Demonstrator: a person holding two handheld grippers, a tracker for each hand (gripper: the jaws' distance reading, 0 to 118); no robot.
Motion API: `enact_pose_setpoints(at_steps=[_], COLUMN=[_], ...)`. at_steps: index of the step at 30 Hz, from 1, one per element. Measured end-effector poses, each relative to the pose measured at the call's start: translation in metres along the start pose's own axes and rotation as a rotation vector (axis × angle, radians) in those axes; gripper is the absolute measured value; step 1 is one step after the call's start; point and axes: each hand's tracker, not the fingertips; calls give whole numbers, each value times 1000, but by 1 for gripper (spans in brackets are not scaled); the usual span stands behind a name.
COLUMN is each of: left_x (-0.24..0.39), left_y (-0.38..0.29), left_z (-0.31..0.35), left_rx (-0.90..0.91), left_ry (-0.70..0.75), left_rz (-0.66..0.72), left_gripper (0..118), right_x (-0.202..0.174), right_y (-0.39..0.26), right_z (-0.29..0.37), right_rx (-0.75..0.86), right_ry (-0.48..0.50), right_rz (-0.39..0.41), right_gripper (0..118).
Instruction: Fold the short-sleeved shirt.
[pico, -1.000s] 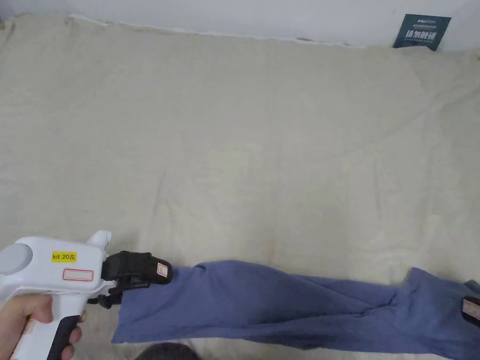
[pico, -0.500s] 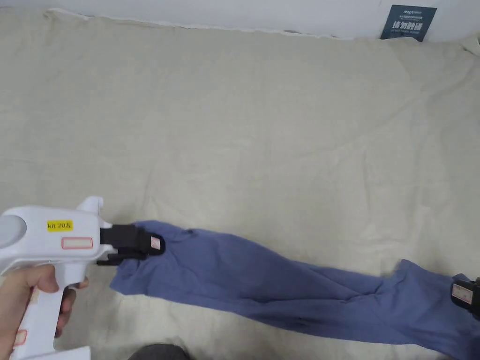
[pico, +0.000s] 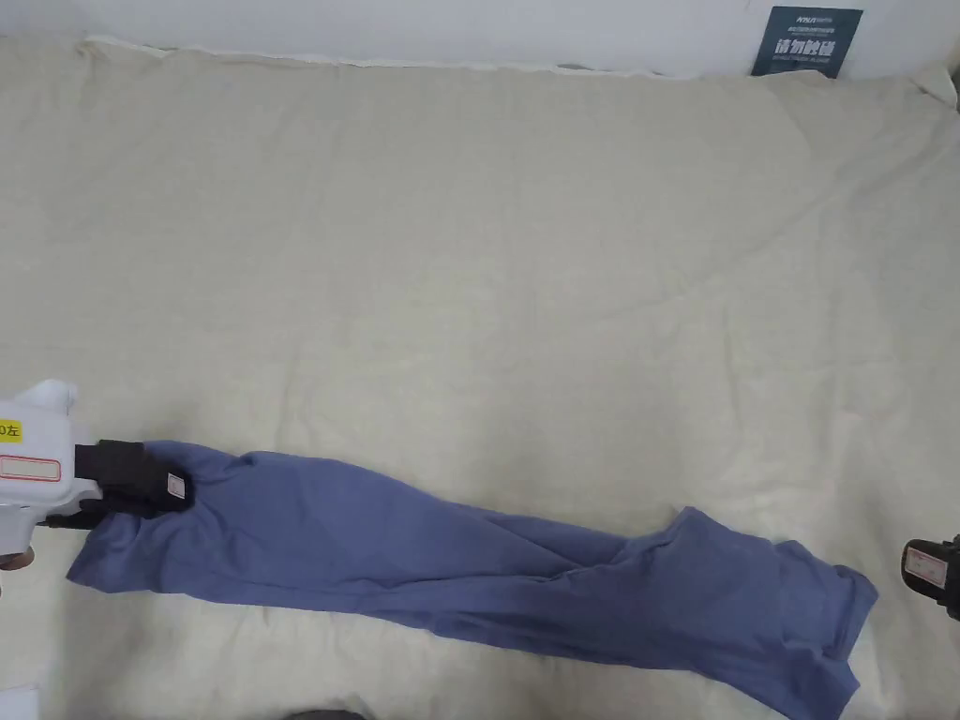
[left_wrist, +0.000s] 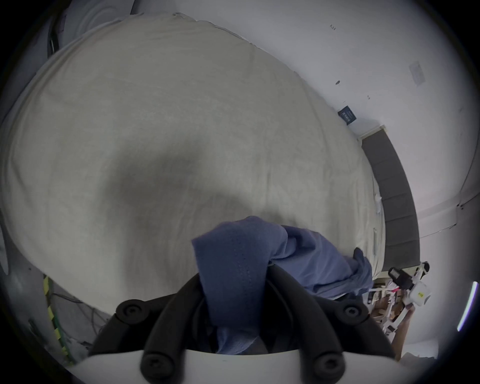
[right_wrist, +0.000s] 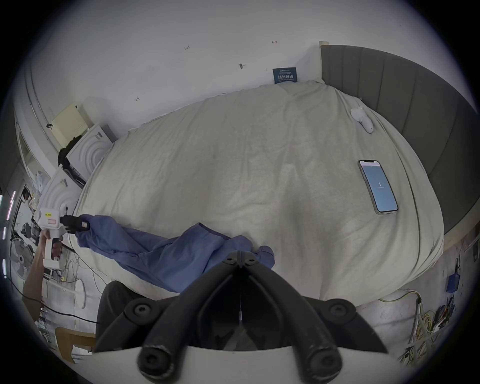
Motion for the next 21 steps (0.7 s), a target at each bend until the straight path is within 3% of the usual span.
enact_pose_setpoints(at_steps=[6, 11, 18, 21], left_x=[79, 167, 271, 301], left_y=[-13, -30, -58, -76], left_z=[32, 38, -31, -82], left_rx=[-13, -35, -68, -68], left_ry=[186, 258, 348, 471], left_rz=[-159, -285, -416, -508], left_gripper=[13, 13, 13, 13], right_x=[-6, -10, -11, -9], right_y=[-5, -10, -14, -14], right_z=[5, 17, 46, 58], right_rx=[5, 25, 93, 109], right_ry=[32, 59, 38, 41], right_rz=[9, 6, 29, 35], right_gripper=[0, 0, 0, 0])
